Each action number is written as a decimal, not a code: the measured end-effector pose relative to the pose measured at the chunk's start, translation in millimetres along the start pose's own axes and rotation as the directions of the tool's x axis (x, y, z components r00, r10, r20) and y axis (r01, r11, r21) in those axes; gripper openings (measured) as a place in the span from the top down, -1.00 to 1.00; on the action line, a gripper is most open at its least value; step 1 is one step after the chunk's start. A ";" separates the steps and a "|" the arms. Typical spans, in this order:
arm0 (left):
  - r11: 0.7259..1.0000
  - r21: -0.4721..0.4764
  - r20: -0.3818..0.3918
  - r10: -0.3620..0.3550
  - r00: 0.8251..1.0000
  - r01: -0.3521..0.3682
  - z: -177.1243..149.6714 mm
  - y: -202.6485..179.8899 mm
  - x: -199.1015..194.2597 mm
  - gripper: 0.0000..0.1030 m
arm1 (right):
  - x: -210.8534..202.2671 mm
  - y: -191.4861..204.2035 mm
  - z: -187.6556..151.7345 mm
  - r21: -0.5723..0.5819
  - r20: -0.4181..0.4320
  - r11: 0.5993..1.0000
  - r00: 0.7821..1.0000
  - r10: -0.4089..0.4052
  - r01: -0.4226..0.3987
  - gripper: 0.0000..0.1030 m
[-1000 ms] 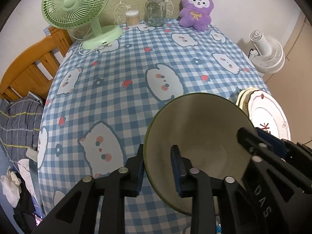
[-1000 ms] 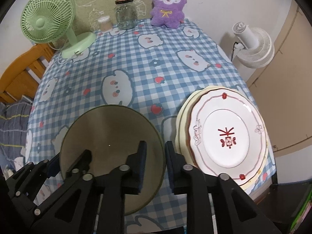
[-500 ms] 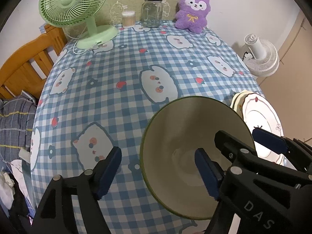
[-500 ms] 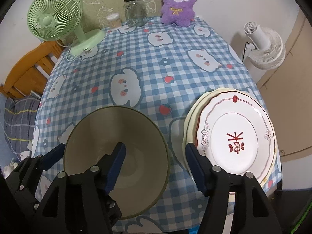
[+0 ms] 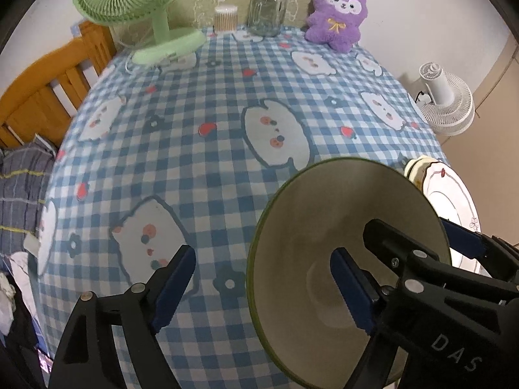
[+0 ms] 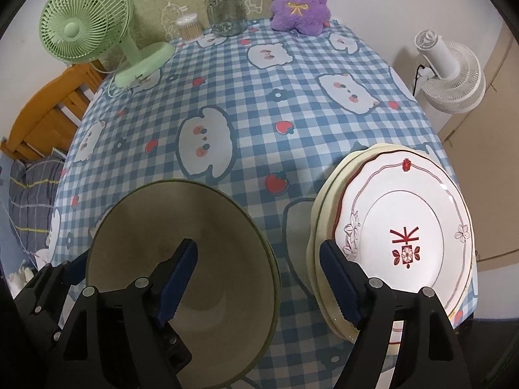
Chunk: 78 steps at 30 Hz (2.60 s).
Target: Organize plates and bowls
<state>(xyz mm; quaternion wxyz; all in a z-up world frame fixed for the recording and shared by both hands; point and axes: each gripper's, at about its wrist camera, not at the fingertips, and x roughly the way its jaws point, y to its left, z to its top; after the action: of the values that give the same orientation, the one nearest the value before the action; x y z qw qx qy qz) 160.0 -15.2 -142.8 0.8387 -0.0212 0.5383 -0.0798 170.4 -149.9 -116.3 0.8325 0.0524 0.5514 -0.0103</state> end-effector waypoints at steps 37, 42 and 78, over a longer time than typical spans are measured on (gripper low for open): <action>0.997 0.011 -0.042 -0.078 0.996 0.079 -8.9 -14.7 10.0 -0.10 | 21.4 8.4 -5.1 -0.009 -0.056 1.000 0.998 0.015 -0.016 0.03; 0.997 0.005 -0.036 -0.077 0.996 0.078 -10.4 -14.3 8.2 -0.07 | 19.9 7.9 -6.3 -0.010 -0.058 1.000 0.998 0.014 -0.015 0.02; 0.995 0.052 0.043 -0.091 0.995 0.089 3.3 -12.2 -55.0 -0.05 | -51.0 22.4 2.2 0.037 0.038 0.999 0.999 -0.004 0.002 0.02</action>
<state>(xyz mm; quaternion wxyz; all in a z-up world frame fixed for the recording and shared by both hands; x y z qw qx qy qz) 139.2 -18.7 -90.5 0.8466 -0.0264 0.5153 -0.1304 154.1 -130.0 -66.9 0.8418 0.0669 0.5352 -0.0227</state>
